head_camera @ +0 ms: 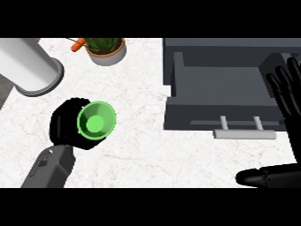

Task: Pick up the cup, place it into the drawer and close the drawer

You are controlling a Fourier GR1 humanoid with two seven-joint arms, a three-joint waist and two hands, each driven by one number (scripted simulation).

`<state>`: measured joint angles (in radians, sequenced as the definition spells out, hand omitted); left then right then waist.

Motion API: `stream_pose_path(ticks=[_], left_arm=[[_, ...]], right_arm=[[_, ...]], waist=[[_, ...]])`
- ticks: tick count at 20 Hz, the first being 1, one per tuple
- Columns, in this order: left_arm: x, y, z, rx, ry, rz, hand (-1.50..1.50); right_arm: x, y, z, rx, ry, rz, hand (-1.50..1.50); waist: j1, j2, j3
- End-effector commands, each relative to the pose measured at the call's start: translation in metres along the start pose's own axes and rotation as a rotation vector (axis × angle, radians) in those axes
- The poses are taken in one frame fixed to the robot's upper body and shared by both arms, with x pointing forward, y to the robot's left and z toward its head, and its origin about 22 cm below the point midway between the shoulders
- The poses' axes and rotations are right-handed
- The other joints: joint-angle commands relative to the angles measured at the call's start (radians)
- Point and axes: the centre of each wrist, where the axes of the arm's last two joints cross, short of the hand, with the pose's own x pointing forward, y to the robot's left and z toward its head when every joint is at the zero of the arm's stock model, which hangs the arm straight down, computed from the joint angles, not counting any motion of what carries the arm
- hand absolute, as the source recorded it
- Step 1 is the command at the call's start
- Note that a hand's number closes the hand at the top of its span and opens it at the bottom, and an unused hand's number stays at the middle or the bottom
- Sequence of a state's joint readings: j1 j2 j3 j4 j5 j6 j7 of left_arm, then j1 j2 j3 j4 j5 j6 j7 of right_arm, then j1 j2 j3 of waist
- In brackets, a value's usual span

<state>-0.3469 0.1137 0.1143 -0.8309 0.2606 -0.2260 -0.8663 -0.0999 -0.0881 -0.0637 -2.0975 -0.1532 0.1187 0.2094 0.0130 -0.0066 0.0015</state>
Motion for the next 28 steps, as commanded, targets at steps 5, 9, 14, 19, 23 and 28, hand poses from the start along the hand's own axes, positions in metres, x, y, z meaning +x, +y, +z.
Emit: stream_pose_path(ticks=[5, 9, 14, 19, 23, 28], left_arm=[[0.063, -0.065, -0.046, -0.106, -0.029, 0.091, 1.5], [0.083, -0.099, -0.073, -0.11, -0.054, 0.082, 1.5], [0.112, -0.14, -0.106, -0.14, -0.06, 0.076, 1.5], [0.146, -0.149, -0.149, -0.15, -0.055, 0.04, 1.5], [0.126, -0.184, -0.155, -0.154, -0.067, -0.032, 1.5], [0.143, -0.204, -0.181, -0.185, -0.031, -0.054, 1.5]], right_arm=[[0.006, -0.003, -0.007, -0.008, 0.011, -0.004, -1.5], [0.007, 0.011, 0.009, 0.014, -0.014, -0.001, -1.5], [-0.01, 0.001, -0.003, 0.016, 0.0, 0.005, -1.5], [-0.01, -0.006, 0.004, -0.004, -0.007, 0.012, -1.5], [-0.003, -0.02, -0.012, -0.001, -0.016, 0.01, -1.5], [-0.007, -0.015, 0.025, 0.016, -0.011, -0.002, -1.5]], waist=[[-0.001, 0.0, 0.0], [-0.014, 0.004, -0.001], [-0.014, 0.006, -0.001], [-0.017, 0.006, -0.001], [-0.022, 0.008, -0.001], [-0.028, 0.006, -0.001]])
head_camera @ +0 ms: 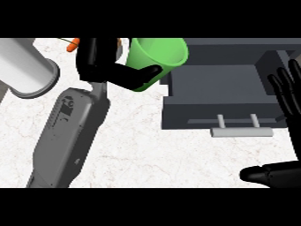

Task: Pick up the cup, place it into the drawer and close the drawer

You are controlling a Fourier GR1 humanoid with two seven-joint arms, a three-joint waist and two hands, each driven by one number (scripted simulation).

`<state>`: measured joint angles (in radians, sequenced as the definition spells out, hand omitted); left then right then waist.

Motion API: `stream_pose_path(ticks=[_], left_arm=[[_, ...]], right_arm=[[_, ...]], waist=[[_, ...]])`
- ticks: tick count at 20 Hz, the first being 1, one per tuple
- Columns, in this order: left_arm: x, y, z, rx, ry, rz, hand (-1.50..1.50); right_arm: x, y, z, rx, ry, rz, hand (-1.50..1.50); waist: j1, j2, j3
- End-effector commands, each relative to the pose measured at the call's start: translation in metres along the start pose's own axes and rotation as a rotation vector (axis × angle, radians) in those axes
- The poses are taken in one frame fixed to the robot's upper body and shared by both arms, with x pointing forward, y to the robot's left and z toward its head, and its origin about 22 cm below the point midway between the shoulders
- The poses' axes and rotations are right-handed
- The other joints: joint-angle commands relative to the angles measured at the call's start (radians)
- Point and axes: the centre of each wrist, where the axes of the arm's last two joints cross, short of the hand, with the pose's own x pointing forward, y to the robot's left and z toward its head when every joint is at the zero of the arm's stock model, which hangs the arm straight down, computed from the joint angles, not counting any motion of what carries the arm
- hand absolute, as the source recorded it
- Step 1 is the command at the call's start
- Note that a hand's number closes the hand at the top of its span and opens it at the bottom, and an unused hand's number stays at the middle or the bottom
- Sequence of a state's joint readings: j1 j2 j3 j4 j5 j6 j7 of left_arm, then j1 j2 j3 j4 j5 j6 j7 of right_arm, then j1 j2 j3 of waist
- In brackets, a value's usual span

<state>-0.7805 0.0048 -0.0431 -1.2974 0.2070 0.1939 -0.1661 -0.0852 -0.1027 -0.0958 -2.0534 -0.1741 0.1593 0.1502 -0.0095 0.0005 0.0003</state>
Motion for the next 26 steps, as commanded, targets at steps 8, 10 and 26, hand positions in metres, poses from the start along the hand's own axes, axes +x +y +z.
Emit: stream_pose_path(ticks=[8, 10, 26], left_arm=[[-0.022, -0.04, -0.048, -0.03, 0.088, -0.074, 1.5], [-0.015, -0.067, -0.039, -0.04, 0.098, -0.074, 1.5], [-0.063, -0.073, -0.049, -0.028, 0.216, -0.177, 1.5]], right_arm=[[0.005, 0.002, -0.01, -0.015, -0.009, 0.004, -1.5], [0.0, -0.003, 0.01, 0.015, 0.008, 0.009, -1.5], [-0.004, 0.005, 0.001, 0.032, -0.016, -0.012, -1.5]], waist=[[-0.012, 0.004, 0.0], [-0.016, 0.0, 0.0], [-0.057, 0.012, 0.001]])
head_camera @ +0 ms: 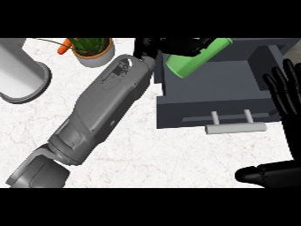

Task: Pick up the cup, place it into the drawer and close the drawer

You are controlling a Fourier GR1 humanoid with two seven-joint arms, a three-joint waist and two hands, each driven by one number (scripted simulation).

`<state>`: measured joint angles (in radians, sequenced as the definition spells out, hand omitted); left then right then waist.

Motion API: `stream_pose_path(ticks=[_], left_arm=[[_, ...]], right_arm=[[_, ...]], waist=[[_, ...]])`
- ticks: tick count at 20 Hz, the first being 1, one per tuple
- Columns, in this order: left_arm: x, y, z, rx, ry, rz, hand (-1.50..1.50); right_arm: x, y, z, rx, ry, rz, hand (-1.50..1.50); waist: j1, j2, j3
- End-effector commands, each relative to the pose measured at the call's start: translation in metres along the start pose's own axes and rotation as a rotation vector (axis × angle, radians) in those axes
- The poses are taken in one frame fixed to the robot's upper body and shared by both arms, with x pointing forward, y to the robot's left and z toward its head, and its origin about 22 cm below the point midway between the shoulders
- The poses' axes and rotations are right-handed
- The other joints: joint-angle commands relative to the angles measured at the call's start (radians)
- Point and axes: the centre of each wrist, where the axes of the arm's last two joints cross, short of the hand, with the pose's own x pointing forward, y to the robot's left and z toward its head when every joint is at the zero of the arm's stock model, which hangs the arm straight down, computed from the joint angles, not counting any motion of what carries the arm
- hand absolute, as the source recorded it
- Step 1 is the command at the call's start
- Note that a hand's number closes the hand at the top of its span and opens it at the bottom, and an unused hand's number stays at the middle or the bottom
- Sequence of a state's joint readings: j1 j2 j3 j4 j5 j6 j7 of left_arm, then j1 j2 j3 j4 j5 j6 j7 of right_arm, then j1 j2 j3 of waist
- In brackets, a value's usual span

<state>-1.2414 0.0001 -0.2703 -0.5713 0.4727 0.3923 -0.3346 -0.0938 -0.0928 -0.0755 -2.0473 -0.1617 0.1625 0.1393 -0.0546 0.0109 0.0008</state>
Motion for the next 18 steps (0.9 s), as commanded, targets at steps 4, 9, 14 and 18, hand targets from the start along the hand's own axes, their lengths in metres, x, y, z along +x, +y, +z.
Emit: stream_pose_path(ticks=[4, 9, 14, 18], left_arm=[[-0.014, -0.004, 0.001, -0.024, 0.033, -0.093, 1.5], [-0.003, -0.016, -0.005, -0.043, 0.047, -0.151, 1.5], [-0.015, -0.017, 0.002, -0.064, 0.085, -0.231, 1.5], [-0.033, -0.014, 0.016, -0.038, 0.076, -0.278, -1.5]], right_arm=[[-0.002, 0.002, -0.001, 0.008, 0.009, -0.026, -1.5], [-0.008, 0.009, -0.009, 0.039, -0.004, -0.014, -1.5], [0.001, 0.015, -0.016, 0.042, -0.029, -0.017, -1.5], [0.003, 0.004, -0.01, 0.081, -0.04, -0.038, -1.5]], waist=[[-0.014, 0.003, 0.0], [-0.043, 0.011, 0.001], [-0.051, 0.011, 0.001], [-0.068, 0.015, 0.001]])
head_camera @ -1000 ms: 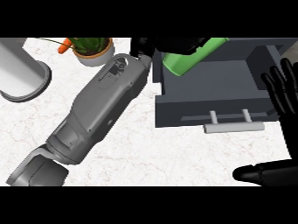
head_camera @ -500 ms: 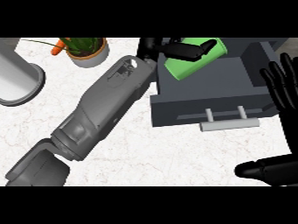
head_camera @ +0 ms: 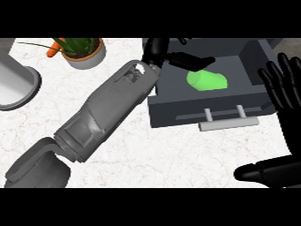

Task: Pick up the cup, place it into the drawer and close the drawer

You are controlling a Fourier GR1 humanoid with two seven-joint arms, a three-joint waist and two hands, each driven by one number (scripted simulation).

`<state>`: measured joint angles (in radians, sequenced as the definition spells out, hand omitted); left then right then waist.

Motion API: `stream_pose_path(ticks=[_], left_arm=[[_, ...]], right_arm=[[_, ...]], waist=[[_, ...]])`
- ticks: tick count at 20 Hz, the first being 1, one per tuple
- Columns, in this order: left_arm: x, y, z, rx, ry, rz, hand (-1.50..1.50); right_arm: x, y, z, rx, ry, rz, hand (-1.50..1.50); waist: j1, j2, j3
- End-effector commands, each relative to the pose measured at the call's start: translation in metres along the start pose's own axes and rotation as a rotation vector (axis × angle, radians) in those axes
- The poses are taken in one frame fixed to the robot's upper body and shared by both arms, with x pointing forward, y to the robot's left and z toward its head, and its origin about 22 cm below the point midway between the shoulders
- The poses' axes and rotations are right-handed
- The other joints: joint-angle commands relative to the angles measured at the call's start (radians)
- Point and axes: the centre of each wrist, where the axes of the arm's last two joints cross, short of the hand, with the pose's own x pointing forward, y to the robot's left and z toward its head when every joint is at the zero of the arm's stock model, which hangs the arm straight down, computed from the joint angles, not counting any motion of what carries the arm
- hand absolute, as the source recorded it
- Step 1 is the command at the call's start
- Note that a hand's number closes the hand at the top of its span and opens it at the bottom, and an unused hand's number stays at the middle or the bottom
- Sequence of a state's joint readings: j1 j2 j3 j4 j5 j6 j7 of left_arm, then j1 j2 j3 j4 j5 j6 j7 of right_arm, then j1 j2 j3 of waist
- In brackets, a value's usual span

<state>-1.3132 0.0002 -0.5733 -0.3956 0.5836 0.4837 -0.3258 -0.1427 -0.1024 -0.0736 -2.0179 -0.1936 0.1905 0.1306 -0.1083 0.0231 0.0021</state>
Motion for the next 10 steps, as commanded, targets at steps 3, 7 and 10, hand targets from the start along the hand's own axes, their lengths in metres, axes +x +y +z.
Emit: stream_pose_path(ticks=[3, 7, 10], left_arm=[[-0.009, -0.001, 0.006, 0.0, -0.007, 0.025, -1.5], [0.01, -0.006, 0.001, 0.009, -0.045, 0.141, -1.5], [0.005, -0.007, 0.007, 0.011, -0.101, 0.214, -1.5]], right_arm=[[0.0, 0.002, -0.004, 0.01, -0.032, -0.055, -1.5], [-0.005, -0.002, -0.004, 0.02, -0.021, -0.08, -1.5], [0.008, -0.009, 0.0, 0.029, -0.002, -0.091, -1.5]], waist=[[-0.003, 0.005, -0.001], [-0.006, 0.004, 0.0], [0.017, -0.006, -0.001]])
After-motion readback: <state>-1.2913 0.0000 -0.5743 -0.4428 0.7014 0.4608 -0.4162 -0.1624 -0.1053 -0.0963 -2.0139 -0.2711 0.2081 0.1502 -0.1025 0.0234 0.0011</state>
